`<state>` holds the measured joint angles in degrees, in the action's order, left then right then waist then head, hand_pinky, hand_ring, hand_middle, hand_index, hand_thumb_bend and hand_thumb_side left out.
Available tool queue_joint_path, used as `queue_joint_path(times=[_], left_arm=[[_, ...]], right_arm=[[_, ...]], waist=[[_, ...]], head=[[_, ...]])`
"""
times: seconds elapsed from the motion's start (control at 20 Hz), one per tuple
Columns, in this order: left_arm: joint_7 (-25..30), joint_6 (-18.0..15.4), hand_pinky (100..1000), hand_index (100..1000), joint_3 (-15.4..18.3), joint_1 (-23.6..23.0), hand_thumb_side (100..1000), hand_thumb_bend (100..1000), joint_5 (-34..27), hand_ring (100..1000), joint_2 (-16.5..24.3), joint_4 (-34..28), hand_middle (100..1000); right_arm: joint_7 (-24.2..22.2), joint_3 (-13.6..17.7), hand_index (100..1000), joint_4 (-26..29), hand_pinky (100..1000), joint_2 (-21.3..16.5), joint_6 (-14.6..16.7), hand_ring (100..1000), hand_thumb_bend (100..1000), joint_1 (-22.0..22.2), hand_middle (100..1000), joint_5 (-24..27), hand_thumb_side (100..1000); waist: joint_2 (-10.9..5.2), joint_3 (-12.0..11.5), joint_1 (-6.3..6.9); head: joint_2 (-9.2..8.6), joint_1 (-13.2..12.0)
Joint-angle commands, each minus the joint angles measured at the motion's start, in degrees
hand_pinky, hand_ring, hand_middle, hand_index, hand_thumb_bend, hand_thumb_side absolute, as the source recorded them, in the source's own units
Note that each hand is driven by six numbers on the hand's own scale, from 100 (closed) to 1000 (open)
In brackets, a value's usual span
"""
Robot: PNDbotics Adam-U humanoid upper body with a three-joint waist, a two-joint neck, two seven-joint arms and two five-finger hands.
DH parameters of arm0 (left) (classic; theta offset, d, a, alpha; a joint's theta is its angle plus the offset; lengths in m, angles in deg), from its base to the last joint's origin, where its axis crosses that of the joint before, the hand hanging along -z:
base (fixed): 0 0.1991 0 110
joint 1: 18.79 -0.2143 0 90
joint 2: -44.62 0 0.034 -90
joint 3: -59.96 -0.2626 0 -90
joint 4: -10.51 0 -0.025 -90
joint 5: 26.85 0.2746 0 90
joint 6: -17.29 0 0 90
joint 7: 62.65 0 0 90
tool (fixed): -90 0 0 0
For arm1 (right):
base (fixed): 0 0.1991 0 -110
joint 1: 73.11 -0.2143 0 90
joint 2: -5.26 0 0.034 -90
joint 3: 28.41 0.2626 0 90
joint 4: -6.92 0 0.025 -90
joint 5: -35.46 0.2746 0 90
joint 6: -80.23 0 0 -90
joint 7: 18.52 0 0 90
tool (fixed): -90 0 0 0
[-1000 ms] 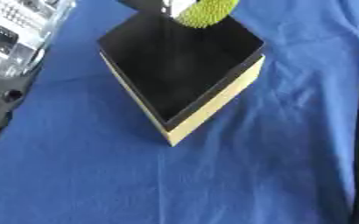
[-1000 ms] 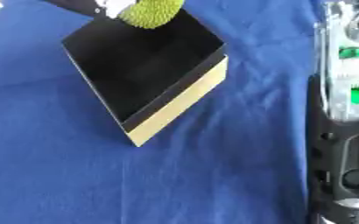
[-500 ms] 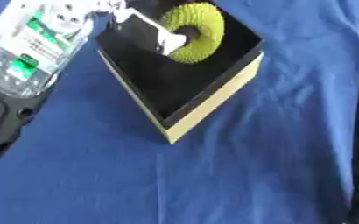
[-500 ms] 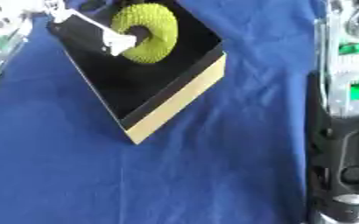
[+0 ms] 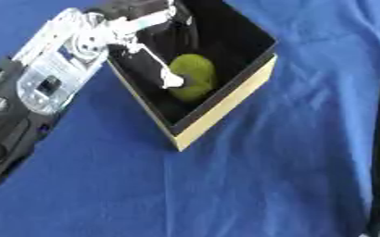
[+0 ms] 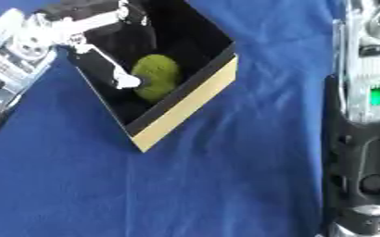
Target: Pick up objects on the table and place them in the box.
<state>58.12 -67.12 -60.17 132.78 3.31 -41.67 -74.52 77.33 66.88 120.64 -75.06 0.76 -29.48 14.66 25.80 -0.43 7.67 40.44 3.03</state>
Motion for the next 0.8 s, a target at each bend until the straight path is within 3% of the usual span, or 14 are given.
queue_joint_path(times=[0.05, 0.2, 0.3, 0.35, 0.4, 0.45, 0.6, 0.8], left_arm=[[-0.14, -1.42, 722, 901, 1.25, 0.81, 273, 707, 2.19, 773, 0.58, -0.91, 774], [-1.71, -1.88, 728, 937, 2.71, 0.83, 304, 739, 3.49, 804, 0.77, -2.92, 804], [-3.48, -1.78, 718, 949, 4.26, 1.07, 418, 772, 3.67, 826, 0.87, -4.82, 824], [-4.50, -1.63, 700, 957, 5.16, 1.17, 523, 807, 3.48, 839, 0.92, -5.90, 841], [-5.56, -1.43, 700, 959, 6.09, 1.23, 536, 814, 3.05, 842, 1.02, -7.01, 844], [-6.77, -1.14, 674, 973, 7.18, 1.28, 644, 856, 2.54, 855, 1.11, -8.19, 860], [-11.66, 0.57, 603, 979, 10.59, 1.08, 780, 898, 0.67, 862, 1.42, -12.06, 860], [-20.77, 4.41, 525, 962, 15.11, 0.13, 821, 895, -4.23, 859, 2.07, -17.33, 844]], right_arm=[[0.16, 0.33, 863, 0.87, 865, -0.10, -0.05, 820, 100, -0.73, 716, 0.35, 356], [0.13, 0.38, 863, 0.87, 865, -0.04, -0.10, 820, 100, -0.59, 716, 0.37, 358], [0.13, 0.42, 863, 0.87, 865, -0.01, -0.13, 820, 100, -0.54, 716, 0.35, 356], [0.14, 0.42, 862, 0.87, 864, 0.00, -0.13, 819, 100, -0.53, 716, 0.33, 352], [0.16, 0.42, 862, 0.87, 864, -0.01, -0.13, 819, 100, -0.54, 716, 0.30, 352], [0.18, 0.42, 861, 0.87, 864, -0.05, -0.11, 819, 100, -0.57, 716, 0.27, 348], [0.28, 0.37, 860, 0.87, 864, -0.37, 0.06, 819, 100, -0.74, 717, 0.17, 337], [0.35, 0.36, 859, 0.87, 864, -1.15, 0.34, 819, 100, -1.00, 717, 0.10, 329]], waist=[[-9.10, -0.16, -0.18], [-9.12, -0.26, -0.27], [-9.21, -0.37, -0.37], [-9.27, -0.42, -0.43], [-9.31, -0.48, -0.49], [-9.33, -0.54, -0.56], [-9.24, -0.76, -0.82], [-8.72, -1.13, -1.25]], head=[[-0.47, -0.19], [-0.47, -0.30], [-0.46, -0.47], [-0.42, -0.56], [-0.41, -0.63], [-0.48, -0.64], [-1.36, -0.44], [-3.55, -0.14]])
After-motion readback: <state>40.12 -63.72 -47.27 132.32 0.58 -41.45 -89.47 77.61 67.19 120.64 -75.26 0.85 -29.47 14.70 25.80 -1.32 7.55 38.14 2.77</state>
